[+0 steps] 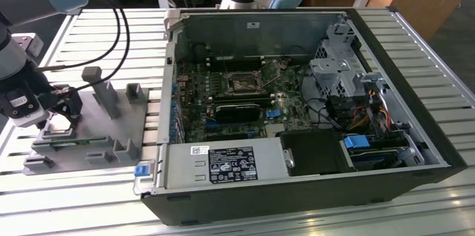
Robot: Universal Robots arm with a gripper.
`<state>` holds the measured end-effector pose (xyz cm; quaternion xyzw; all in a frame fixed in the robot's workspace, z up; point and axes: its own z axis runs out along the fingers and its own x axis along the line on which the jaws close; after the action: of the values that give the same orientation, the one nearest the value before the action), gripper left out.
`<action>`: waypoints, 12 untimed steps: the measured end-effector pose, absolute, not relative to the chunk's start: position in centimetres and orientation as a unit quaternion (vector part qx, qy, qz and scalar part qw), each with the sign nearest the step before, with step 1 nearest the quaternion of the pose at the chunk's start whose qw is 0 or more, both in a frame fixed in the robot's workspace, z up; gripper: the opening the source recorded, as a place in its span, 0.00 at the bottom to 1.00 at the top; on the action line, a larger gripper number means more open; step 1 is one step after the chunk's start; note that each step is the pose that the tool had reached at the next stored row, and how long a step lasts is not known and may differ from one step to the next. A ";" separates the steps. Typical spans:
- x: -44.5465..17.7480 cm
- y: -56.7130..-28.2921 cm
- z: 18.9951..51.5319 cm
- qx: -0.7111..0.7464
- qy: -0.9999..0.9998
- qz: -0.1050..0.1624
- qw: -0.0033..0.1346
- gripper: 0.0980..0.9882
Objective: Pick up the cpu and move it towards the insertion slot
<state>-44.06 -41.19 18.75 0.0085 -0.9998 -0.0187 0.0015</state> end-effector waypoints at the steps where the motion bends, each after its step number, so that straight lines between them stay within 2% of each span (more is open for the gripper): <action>1: -44.1 -41.2 18.7 0.009 -1.000 -0.019 0.002 0.68; 12: -44.1 -41.0 18.3 0.006 -1.000 -0.019 0.002 0.68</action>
<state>-44.06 -40.96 18.34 0.0064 -0.9998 -0.0187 0.0015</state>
